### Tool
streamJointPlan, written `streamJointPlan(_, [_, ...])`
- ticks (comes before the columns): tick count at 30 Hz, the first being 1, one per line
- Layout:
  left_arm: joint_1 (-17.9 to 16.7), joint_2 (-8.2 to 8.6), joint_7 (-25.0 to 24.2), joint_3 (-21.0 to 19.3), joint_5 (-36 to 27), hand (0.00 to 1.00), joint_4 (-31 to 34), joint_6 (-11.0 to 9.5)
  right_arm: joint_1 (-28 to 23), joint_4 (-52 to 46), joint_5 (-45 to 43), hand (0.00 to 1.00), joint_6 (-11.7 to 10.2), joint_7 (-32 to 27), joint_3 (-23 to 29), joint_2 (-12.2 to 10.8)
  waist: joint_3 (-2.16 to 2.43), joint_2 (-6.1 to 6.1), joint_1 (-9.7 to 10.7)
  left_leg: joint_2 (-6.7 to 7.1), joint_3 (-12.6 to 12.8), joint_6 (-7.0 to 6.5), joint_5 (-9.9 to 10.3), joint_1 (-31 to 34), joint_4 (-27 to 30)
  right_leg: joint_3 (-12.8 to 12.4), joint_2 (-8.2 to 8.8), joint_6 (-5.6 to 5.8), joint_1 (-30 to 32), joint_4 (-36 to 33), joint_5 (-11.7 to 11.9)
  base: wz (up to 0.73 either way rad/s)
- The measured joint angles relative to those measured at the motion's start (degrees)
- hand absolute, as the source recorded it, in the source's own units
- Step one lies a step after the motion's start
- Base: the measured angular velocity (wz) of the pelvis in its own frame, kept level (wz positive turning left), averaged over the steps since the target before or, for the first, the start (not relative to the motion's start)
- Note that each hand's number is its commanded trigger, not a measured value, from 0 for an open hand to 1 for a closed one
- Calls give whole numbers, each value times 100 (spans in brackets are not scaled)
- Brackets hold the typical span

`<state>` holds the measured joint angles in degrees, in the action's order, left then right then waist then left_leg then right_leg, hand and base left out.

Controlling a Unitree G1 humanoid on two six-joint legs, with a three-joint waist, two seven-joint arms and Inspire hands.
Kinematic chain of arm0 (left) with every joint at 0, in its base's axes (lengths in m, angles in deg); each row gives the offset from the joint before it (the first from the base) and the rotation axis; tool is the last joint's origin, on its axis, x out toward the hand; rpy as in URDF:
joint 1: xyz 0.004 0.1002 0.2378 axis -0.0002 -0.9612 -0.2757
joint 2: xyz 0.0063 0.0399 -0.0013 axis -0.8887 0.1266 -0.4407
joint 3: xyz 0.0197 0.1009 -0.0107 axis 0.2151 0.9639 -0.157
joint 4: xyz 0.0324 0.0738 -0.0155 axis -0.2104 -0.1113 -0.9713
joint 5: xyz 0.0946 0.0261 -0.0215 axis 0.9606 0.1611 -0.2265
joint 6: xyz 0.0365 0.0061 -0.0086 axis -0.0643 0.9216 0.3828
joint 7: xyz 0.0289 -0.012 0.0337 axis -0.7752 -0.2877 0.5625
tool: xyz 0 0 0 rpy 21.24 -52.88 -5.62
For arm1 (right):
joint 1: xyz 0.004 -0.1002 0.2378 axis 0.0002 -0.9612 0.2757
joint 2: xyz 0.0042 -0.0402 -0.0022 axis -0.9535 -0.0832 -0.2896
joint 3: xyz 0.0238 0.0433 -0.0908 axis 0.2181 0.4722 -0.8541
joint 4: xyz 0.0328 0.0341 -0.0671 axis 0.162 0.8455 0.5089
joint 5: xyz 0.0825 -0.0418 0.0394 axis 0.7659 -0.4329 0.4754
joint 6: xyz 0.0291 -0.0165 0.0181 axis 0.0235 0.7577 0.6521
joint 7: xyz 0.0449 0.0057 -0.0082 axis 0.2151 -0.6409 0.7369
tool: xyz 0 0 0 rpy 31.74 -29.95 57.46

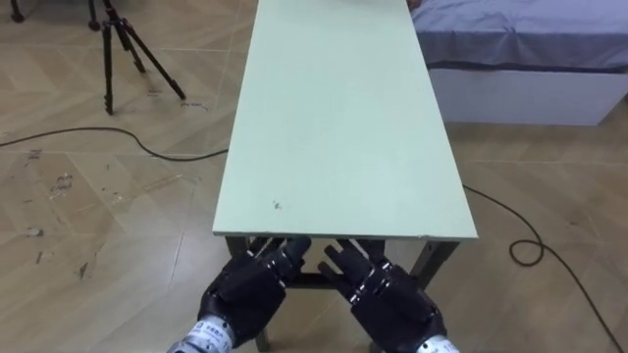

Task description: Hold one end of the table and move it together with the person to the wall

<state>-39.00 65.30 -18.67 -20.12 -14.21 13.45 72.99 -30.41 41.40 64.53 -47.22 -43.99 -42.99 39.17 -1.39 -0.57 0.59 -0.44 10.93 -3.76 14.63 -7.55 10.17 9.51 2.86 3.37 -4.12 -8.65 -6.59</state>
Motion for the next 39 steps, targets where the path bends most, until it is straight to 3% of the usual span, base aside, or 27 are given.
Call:
streamJointPlan(5, [7, 86, 212, -50, -53, 0, -23, 0, 112, -1, 229, 0, 32, -273, 6, 1, 5, -7, -77, 1, 1, 8, -6, -22, -46, -18, -11, 0, 4, 0, 0, -1])
streamJointPlan(14, [106, 97, 484, -139, -388, 0, -302, 223, 164, 0, 393, 0, 179, -495, 123, -9, 3, -2, -97, -1, 1, 9, -8, -84, -61, -162, -34, 0, 2, 5, -1, -5])
streamJointPlan(19, [106, 152, 587, -331, -861, 0, -323, 415, 164, 0, 427, 0, 322, -675, 497, -48, 4, -6, -100, -2, 7, 9, -8, -81, -55, -163, -34, -2, 6, 4, -1, 0])
streamJointPlan(23, [133, 210, 599, -381, -926, 0, -436, 463, 165, 0, 688, 0, 295, -1010, 799, -96, 28, -70, -97, 0, 26, 9, -8, -96, -54, -166, -37, -9, 2, 0, 4, -3])
streamJointPlan(29, [241, 313, 633, -579, -1035, 0, -719, 615, 169, 0, 1087, 0, 184, -1281, 1352, -303, 22, -168, -11, -2, 25, 10, -9, -96, -44, -157, -36, -17, 1, -5, 9, 0])
streamJointPlan(33, [258, 340, 699, -654, -1034, 0, -755, 640, 169, -1, 1275, 0, 193, -1320, 1384, -361, 24, -169, 63, -4, 27, 15, -12, -88, -41, -158, -37, -20, 11, -11, 11, 0])
streamJointPlan(39, [260, 524, 827, -823, -1019, 0, -695, 671, 169, -4, 1264, 0, 193, -1314, 1390, -371, 35, -151, 77, -6, 21, 15, -12, -50, -30, -148, -40, -30, 43, -13, 18, 0])
